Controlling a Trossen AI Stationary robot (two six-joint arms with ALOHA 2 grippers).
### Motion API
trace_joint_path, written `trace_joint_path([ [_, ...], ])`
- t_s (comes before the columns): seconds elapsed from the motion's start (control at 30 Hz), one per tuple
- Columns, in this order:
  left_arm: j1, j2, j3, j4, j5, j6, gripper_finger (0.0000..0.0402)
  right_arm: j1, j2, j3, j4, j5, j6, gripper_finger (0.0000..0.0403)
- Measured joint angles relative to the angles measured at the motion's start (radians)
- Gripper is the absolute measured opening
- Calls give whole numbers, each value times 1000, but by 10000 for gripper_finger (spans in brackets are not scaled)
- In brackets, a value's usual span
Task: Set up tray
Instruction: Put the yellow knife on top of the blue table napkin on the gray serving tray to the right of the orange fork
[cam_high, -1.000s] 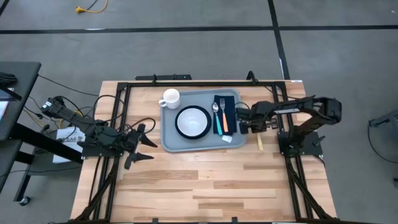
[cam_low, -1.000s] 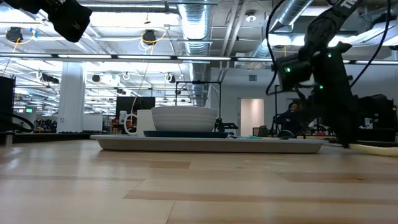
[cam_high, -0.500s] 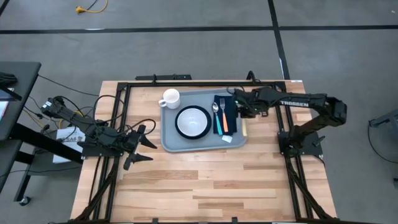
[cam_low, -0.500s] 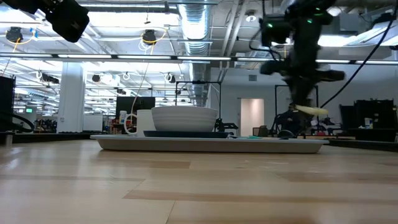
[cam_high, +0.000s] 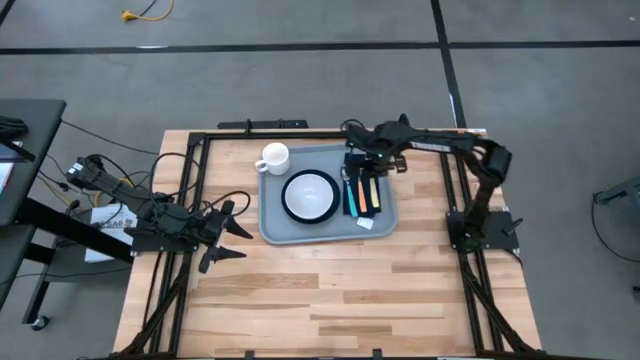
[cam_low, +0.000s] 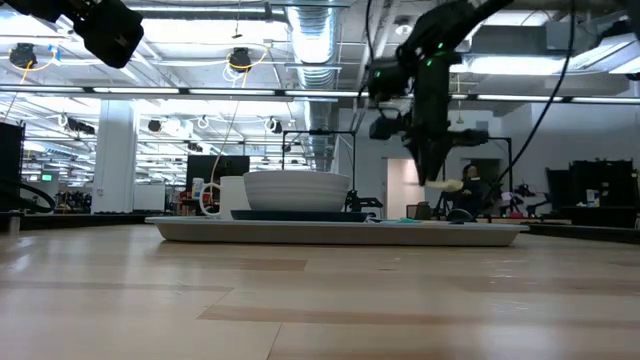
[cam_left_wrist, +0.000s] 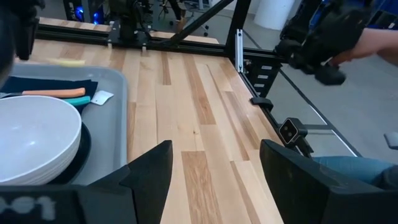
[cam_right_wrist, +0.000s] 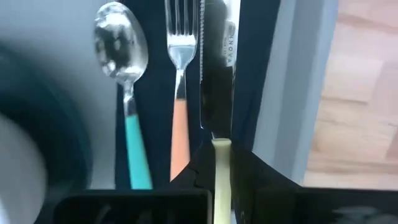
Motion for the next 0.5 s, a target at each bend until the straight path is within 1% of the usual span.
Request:
trace_joint_path([
  [0.27, 0, 0, 0, -11, 0, 0, 231, -26, 128, 7, 5, -40, -45, 8],
  [0.5, 0, 0, 0, -15, 0, 0, 231, -31, 156, 8, 18, -56, -60, 9],
])
